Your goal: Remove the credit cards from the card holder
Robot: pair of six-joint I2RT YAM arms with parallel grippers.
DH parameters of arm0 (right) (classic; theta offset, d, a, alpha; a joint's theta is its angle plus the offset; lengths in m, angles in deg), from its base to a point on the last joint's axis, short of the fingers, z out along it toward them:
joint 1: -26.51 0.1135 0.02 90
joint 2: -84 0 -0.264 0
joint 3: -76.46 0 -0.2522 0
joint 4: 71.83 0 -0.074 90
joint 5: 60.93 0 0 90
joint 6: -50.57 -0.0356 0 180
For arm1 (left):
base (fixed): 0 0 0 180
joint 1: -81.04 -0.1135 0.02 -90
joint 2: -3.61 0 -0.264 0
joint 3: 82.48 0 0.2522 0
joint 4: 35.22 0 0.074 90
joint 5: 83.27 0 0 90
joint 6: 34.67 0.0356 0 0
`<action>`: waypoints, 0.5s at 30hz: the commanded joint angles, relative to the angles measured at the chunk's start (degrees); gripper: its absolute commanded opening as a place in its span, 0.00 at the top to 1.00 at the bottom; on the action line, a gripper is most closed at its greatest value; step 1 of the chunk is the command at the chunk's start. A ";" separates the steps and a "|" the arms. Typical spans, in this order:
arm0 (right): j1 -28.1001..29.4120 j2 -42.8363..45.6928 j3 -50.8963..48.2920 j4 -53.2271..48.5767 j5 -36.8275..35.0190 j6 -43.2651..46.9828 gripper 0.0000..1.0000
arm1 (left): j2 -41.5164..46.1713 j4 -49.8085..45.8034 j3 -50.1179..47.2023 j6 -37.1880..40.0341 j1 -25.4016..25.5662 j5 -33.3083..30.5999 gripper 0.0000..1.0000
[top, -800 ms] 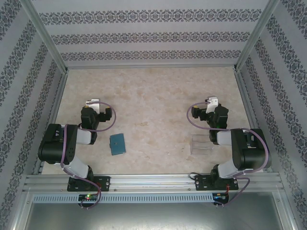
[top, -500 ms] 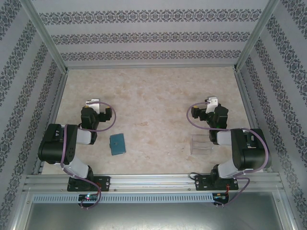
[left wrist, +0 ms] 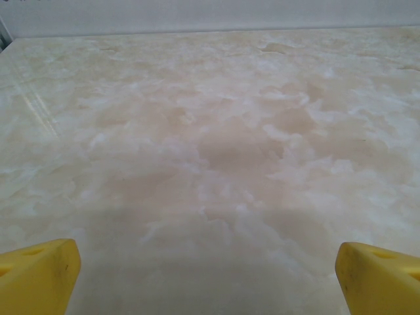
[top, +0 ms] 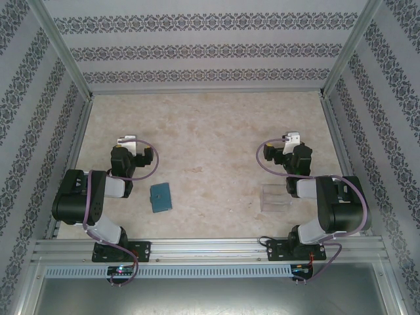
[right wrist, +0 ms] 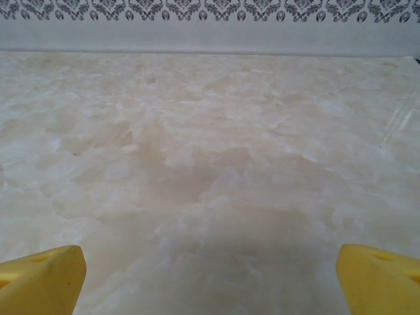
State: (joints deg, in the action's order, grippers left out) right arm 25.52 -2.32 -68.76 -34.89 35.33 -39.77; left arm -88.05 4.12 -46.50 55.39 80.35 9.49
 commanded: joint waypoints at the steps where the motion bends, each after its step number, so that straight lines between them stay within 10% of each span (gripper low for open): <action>1: 0.32 -0.02 1.67 -0.69 -2.78 -1.41 0.02 | 0.93 0.57 -0.13 1.05 0.78 -0.79 0.00; 15: 4.53 14.43 18.01 -46.07 -11.69 -5.59 0.03 | 17.10 -32.58 9.07 -10.41 2.74 -15.98 0.00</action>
State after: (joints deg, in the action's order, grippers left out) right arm 28.95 9.77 -53.35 -67.35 25.59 -42.43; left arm -73.40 -15.53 -40.45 51.12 82.27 -0.76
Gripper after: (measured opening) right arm 0.973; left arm 0.999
